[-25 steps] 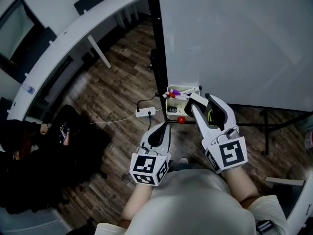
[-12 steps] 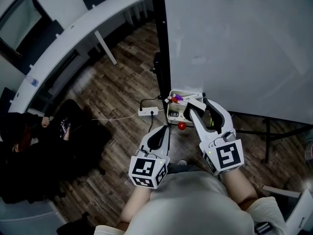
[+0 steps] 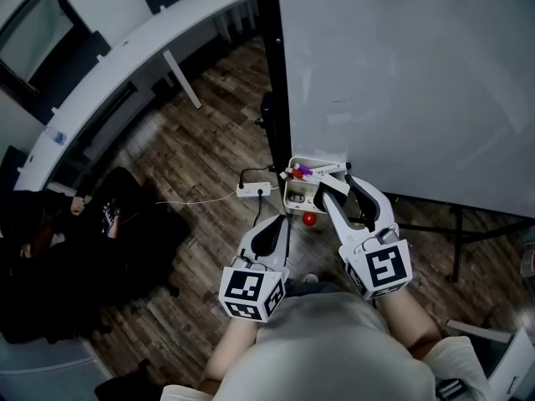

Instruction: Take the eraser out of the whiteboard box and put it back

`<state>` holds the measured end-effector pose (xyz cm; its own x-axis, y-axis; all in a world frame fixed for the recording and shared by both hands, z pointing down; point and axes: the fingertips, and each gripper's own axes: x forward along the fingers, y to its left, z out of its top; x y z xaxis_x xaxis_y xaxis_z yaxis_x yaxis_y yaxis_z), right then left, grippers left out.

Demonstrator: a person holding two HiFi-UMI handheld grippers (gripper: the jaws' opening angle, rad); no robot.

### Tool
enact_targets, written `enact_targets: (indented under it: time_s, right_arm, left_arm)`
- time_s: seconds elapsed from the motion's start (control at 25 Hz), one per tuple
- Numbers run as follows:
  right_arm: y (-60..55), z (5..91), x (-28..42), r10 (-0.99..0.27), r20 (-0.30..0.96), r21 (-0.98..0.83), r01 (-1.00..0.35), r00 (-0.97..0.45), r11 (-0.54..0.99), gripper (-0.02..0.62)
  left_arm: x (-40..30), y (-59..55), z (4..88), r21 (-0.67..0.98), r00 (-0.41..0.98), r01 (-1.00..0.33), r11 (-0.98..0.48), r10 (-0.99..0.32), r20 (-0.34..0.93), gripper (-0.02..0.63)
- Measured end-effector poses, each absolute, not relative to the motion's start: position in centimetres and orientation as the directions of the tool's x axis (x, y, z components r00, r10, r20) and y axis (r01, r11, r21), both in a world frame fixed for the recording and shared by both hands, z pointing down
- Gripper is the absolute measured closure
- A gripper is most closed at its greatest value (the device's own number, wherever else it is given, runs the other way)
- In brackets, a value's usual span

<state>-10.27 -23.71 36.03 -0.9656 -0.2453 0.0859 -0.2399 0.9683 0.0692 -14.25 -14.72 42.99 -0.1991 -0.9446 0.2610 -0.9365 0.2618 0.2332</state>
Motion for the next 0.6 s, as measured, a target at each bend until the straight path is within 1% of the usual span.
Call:
enact_targets:
  time_s: [0.2, 0.36, 0.6]
  right_arm:
    - [-23.5, 36.5, -10.8, -0.214, 0.053, 0.093, -0.209, -0.975, 0.973, 0.408]
    - [-23.6, 37.6, -10.8, -0.227, 0.114, 0.079, -0.219, -0.967, 0.973, 0.408]
    - [-23.3, 39.0, -10.8, -0.213, 0.121, 0.069, -0.206, -0.97, 0.976, 0.408]
  left_arm:
    - [-14.5, -14.9, 43.1, 0.235, -0.206, -0.934, 0.27, -0.942, 0.264, 0.606]
    - [-14.5, -15.1, 43.4, 0.232, -0.205, -0.934, 0.27, -0.941, 0.27, 0.606]
    - [-14.6, -15.1, 43.4, 0.231, -0.204, -0.935, 0.269, -0.941, 0.27, 0.606]
